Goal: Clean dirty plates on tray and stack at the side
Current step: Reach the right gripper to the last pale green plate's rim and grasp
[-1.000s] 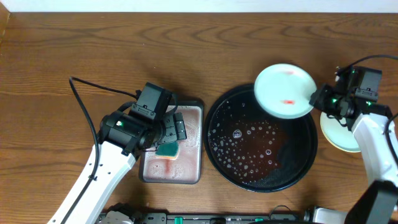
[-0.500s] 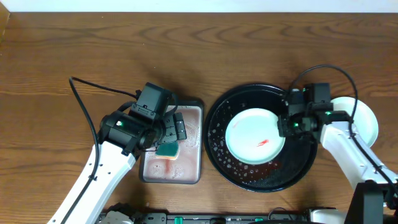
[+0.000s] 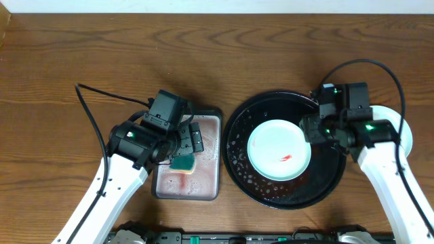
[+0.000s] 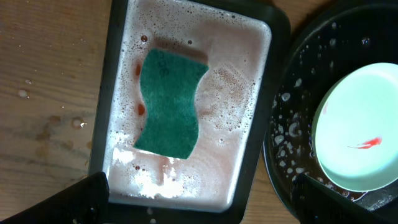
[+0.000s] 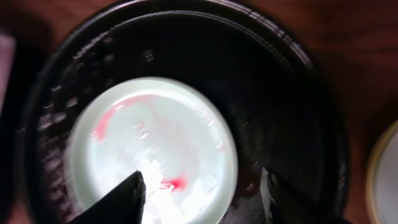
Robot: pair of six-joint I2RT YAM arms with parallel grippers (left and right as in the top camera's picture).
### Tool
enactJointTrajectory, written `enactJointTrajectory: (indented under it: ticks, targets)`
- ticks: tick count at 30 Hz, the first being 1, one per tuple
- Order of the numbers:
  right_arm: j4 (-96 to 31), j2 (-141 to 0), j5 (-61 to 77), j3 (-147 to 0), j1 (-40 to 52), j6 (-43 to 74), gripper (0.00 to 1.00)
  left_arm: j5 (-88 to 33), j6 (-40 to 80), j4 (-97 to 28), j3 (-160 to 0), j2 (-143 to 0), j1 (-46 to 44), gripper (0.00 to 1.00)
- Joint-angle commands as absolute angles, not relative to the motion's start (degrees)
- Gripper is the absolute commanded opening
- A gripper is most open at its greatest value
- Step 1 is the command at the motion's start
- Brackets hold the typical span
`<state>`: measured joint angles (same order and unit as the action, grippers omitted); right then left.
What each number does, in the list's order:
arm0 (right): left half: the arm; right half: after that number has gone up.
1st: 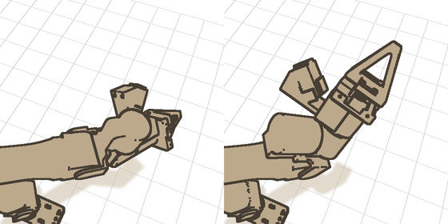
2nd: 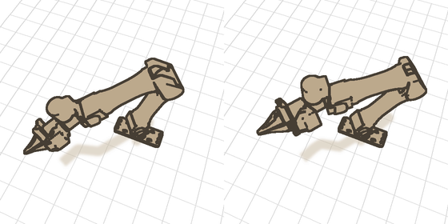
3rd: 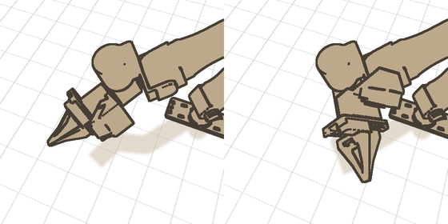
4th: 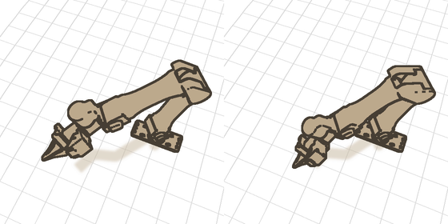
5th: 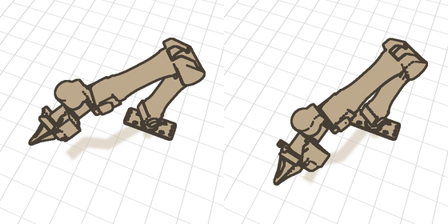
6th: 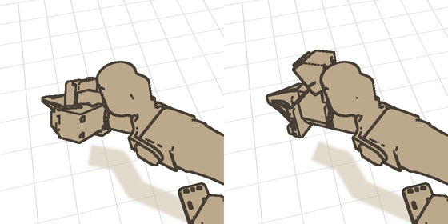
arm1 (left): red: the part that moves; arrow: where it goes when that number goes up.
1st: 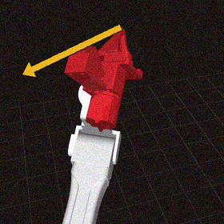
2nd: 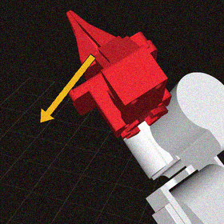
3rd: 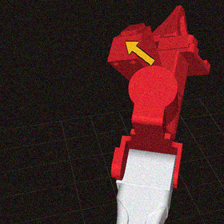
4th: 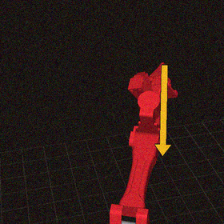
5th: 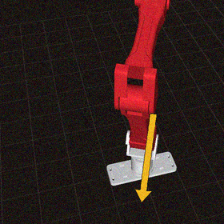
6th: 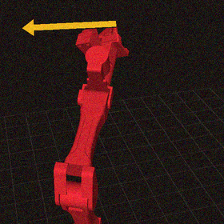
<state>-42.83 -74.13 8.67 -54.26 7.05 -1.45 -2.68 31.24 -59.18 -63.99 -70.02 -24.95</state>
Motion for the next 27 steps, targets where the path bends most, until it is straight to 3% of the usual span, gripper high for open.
enactJointTrajectory:
  ticks: [1,3,4,8,14,17,27]
  targets:
    - [-48.0,-70.5,16.6,-54.8,7.6,1.7,0.58,-1.9,30.8,-59.2,-64.3,-70.1,-24.7,0.94]
    - [-49.1,-70.4,16.7,-54.8,7.6,1.6,0.58,-1.7,30.8,-59.2,-64.3,-70.6,-24.7,0.94]
    - [-48.1,-70.8,15.7,-54.6,7.6,0.5,0.49,-1.8,30.8,-59.3,-64.3,-71.2,-24.7,0.94]
    - [-36.8,-74.8,17.0,-53.4,8.1,-17.1,0.49,-2.2,30.9,-59.2,-64.3,-73.3,-24.7,0.94]
    - [-29.3,-85.2,19.1,-53.3,9.5,-30.0,0.41,-2.2,30.6,-60.0,-64.3,-74.6,-24.7,0.94]
    - [-27.1,-90.6,19.2,-53.3,9.9,-36.8,0.43,-2.2,30.6,-60.4,-64.3,-74.6,-24.7,0.94]
    - [-25.5,-98.4,21.8,-53.3,9.8,-39.9,0.38,-2.2,30.7,-60.3,-64.3,-74.6,-24.7,0.94]
